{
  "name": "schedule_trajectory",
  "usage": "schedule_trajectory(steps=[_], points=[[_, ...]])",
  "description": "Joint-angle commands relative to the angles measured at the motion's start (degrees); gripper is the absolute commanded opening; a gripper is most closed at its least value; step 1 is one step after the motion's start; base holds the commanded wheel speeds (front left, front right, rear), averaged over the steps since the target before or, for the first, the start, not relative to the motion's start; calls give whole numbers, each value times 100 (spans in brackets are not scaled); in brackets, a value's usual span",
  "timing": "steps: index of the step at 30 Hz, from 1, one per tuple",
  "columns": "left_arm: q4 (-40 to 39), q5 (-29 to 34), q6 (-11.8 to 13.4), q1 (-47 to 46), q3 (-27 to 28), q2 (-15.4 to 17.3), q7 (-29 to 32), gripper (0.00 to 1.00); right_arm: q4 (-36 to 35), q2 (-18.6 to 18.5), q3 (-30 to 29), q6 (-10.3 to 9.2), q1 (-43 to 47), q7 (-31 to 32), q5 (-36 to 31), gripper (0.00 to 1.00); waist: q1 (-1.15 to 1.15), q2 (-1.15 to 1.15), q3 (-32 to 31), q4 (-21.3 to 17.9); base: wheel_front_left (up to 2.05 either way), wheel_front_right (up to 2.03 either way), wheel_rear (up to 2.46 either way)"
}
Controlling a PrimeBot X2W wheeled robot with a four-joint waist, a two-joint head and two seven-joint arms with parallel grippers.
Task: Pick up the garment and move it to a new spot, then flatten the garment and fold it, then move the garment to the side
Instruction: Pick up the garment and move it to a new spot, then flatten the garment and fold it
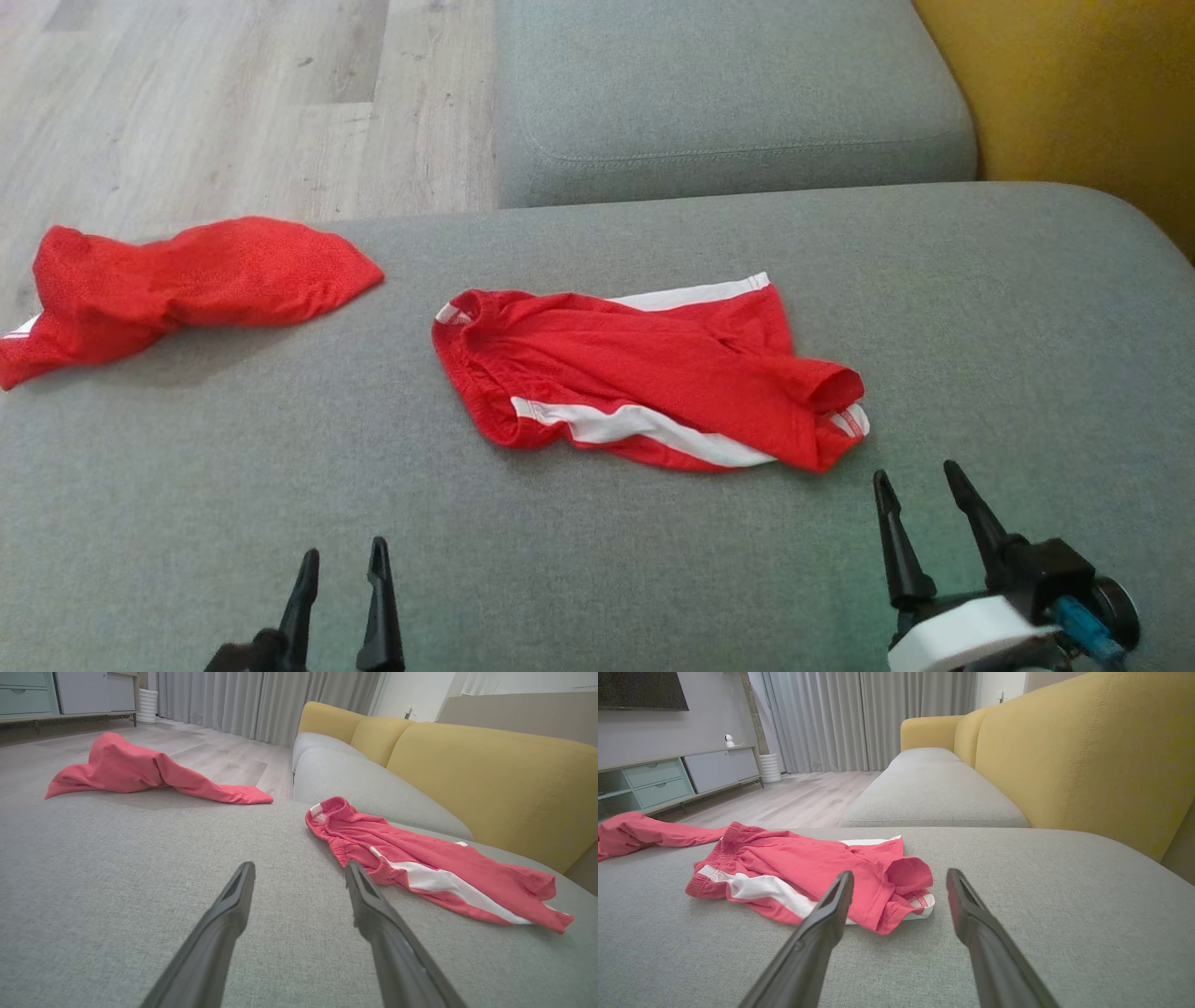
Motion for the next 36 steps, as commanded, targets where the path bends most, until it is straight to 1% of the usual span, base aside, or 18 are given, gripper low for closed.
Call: schedule_trajectory(steps=[1,15,22,28,36], points=[[-159,63,0,-236,246,-8,-71,100,-127,-33,153,23,-223,-71,33,100,0,0,7,5,0,0,0],[-111,163,1,-329,281,-41,-71,100,-30,-33,115,23,-307,-71,50,100,0,0,54,48,0,0,0],[-134,253,9,-382,251,-23,-71,100,113,-33,76,23,-432,-71,-73,100,0,0,202,256,0,0,0],[-120,305,4,-457,155,-39,-68,100,710,-33,51,23,-875,84,-234,100,0,0,417,559,0,0,0],[-110,331,-2,-614,99,-46,-66,100,1751,-33,-152,23,-1529,211,-576,100,0,0,788,915,0,0,0]])
